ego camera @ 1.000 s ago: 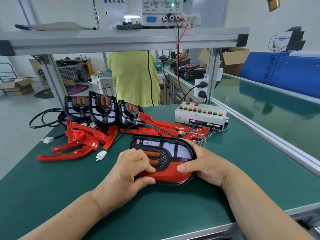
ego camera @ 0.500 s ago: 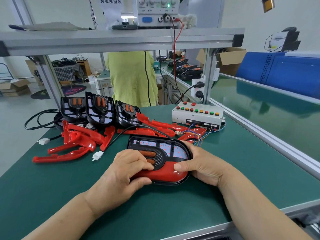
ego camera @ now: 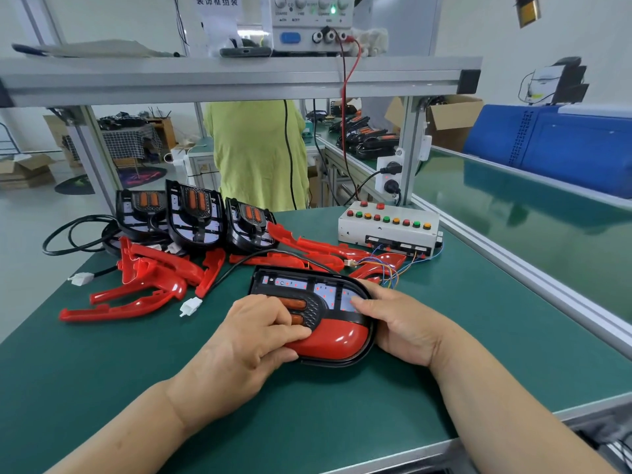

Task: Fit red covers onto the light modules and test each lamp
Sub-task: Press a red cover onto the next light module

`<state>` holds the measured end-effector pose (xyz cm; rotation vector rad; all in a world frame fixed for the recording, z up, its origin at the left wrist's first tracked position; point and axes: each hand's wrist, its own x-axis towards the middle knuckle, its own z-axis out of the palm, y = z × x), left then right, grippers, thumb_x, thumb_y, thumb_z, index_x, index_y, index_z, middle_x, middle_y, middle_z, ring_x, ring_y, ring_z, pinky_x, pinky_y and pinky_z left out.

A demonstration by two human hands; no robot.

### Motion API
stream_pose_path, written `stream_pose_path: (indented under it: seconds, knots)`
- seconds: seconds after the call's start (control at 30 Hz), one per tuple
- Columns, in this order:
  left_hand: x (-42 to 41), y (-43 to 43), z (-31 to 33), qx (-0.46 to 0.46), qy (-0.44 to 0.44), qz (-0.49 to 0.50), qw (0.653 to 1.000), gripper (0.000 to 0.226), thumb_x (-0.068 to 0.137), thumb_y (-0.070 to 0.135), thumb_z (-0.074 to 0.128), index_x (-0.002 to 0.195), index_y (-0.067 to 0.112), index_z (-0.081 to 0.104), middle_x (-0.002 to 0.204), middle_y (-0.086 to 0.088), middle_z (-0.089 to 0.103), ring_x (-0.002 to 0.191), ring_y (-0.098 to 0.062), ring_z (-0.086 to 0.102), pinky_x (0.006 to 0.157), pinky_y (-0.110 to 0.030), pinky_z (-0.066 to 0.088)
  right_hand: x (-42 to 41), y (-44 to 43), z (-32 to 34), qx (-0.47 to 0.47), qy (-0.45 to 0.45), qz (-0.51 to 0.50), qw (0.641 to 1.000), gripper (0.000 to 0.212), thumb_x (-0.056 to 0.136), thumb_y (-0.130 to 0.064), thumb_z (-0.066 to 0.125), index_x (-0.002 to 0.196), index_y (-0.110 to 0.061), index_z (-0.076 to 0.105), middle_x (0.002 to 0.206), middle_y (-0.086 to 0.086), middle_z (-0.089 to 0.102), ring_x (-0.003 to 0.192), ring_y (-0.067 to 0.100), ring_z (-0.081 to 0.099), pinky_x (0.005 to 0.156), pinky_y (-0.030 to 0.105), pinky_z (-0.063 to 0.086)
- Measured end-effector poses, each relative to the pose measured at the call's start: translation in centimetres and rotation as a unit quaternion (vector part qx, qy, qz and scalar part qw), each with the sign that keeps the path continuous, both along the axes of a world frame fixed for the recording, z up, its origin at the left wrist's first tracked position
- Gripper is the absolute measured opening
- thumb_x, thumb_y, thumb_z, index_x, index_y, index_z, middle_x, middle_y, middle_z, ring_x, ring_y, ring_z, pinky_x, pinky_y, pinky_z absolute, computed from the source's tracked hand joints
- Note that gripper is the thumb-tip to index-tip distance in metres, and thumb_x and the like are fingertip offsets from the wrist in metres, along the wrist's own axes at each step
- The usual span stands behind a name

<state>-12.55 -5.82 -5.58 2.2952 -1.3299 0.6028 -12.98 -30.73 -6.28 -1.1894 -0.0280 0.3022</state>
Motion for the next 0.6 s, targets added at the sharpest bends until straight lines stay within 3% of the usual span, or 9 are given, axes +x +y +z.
stream_pose_path:
  seconds: [0.13, 0.37, 0.5, 0.6]
  knots:
    - [0.02, -0.01, 0.16, 0.012, -0.02, 0.001, 1.0, 0.027, 0.079, 0.017, 0.074, 0.106, 0.013, 0.077, 0.087, 0.002, 0.056, 0.084, -0.012, 0.052, 0.09, -0.027, 0.04, -0.04, 0.03, -0.01, 0.002, 0.002, 0.0, 1.0, 0.041, 0.084, -0.009, 0.061, 0.125, -0.013, 0.061, 0.116, 0.013, 0.072, 0.1, 0.024, 0.068, 0.093, 0.038, 0.054]
    - [-0.27, -0.49, -0.12, -0.001, -0.01, 0.003, 1.0, 0.026, 0.077, 0.016, 0.076, 0.102, 0.013, 0.077, 0.085, 0.002, 0.057, 0.085, -0.009, 0.051, 0.091, -0.029, 0.04, -0.05, -0.1, 0.04, 0.011, -0.002, 0.015, 1.0, 0.048, 0.082, -0.008, 0.066, 0.129, -0.012, 0.058, 0.121, 0.015, 0.07, 0.104, 0.026, 0.068, 0.096, 0.042, 0.054]
    - [-0.31, -0.68, -0.18, -0.019, 0.007, 0.009, 1.0, 0.025, 0.076, 0.016, 0.077, 0.101, 0.012, 0.078, 0.085, 0.001, 0.058, 0.086, -0.009, 0.052, 0.091, -0.029, 0.039, -0.27, -0.28, 0.19, -0.023, -0.065, 0.084, 0.994, 0.065, 0.079, 0.004, 0.065, 0.14, -0.009, 0.05, 0.135, 0.018, 0.061, 0.121, 0.032, 0.06, 0.104, 0.044, 0.05]
    - [-0.4, -0.69, -0.2, -0.023, 0.018, 0.011, 1.0, 0.025, 0.076, 0.015, 0.077, 0.1, 0.012, 0.078, 0.084, 0.001, 0.058, 0.087, -0.008, 0.052, 0.092, -0.03, 0.039, -0.39, -0.15, 0.0, -0.059, -0.078, 0.064, 0.993, 0.083, 0.066, 0.014, 0.071, 0.141, -0.009, 0.047, 0.136, 0.016, 0.062, 0.127, 0.033, 0.058, 0.105, 0.046, 0.049]
